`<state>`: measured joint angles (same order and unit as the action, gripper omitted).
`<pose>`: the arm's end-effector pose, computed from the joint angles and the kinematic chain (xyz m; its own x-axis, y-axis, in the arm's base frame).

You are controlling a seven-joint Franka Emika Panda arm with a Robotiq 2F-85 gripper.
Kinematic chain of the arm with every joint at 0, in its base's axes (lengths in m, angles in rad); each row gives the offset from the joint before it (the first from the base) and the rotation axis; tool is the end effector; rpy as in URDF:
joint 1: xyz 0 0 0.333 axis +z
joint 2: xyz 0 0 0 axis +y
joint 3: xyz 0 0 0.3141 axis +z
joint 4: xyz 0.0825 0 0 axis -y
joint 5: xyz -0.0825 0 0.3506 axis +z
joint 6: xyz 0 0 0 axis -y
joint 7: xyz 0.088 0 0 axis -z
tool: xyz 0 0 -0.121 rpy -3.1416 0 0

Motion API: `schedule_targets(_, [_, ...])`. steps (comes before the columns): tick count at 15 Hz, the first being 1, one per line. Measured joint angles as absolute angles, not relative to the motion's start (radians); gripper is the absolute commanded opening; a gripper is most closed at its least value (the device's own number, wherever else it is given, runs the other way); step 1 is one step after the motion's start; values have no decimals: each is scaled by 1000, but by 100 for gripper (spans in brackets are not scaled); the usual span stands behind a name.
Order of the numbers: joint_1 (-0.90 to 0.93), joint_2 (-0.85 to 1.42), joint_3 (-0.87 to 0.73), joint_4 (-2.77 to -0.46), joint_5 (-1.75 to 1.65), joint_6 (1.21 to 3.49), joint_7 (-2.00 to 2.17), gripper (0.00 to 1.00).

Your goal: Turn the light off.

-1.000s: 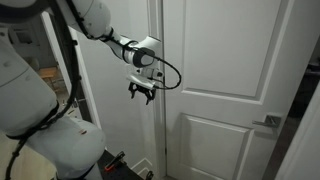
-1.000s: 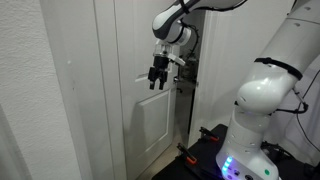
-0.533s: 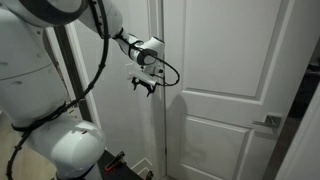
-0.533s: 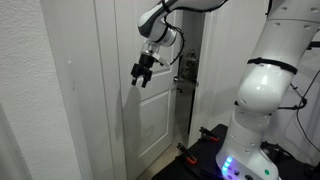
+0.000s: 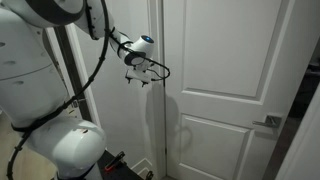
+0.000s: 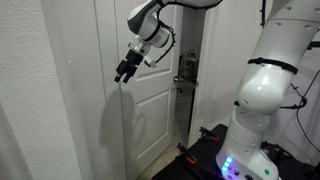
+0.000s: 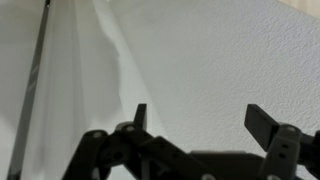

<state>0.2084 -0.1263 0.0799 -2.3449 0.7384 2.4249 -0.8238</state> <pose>0.4620 0.1467 0.4112 0.7891 0.4442 0.4242 0.5897 -0.7413 -0.3206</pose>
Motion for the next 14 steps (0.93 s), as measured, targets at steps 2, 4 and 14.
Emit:
schedule_targets(2, [228, -150, 111, -2377, 756, 2516, -884, 100])
schedule_targets(4, [254, -176, 137, -2417, 768, 2635, -927, 99])
schedule_targets(14, [432, -213, 167, -2525, 879, 3190, -1079, 17])
